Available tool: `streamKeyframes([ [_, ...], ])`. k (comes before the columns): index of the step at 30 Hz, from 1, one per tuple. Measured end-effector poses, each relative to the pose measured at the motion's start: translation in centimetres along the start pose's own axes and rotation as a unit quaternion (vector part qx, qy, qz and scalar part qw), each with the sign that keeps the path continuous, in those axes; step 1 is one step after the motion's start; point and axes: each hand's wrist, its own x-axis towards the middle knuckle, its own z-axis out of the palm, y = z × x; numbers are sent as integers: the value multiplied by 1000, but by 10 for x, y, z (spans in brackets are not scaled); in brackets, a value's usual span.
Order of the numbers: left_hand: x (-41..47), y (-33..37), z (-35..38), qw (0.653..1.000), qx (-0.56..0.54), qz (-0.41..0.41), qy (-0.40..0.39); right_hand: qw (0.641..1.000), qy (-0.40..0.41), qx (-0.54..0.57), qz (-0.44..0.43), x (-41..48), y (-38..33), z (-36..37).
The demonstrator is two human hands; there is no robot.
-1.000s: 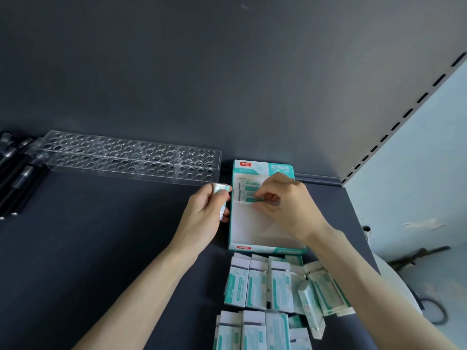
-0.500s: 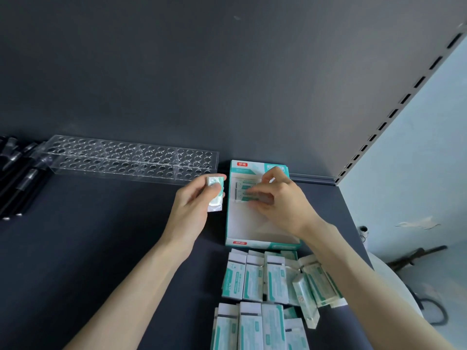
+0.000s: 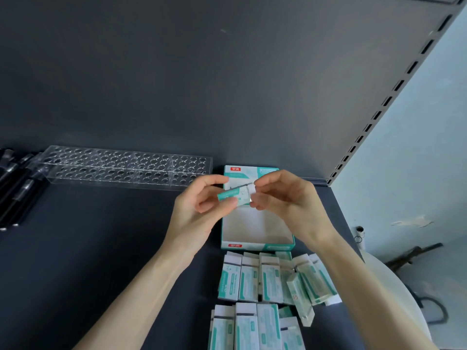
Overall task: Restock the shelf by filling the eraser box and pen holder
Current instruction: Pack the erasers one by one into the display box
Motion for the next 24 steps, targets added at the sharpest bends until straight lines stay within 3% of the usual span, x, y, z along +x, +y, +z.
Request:
streamKeyframes([
  [5,-4,3,2,994,91,12,-53,998,45,17,-27,-4,0,2],
  [10,-6,1,6,995,68,11,-73,997,69,18,-9,-8,2,4],
  [18,-5,-4,8,1000,15,20,9,997,-21,-66,21,-17,8,-1],
  [24,-5,-8,9,995,90,35,37,973,8,-210,-97,-16,14,0],
])
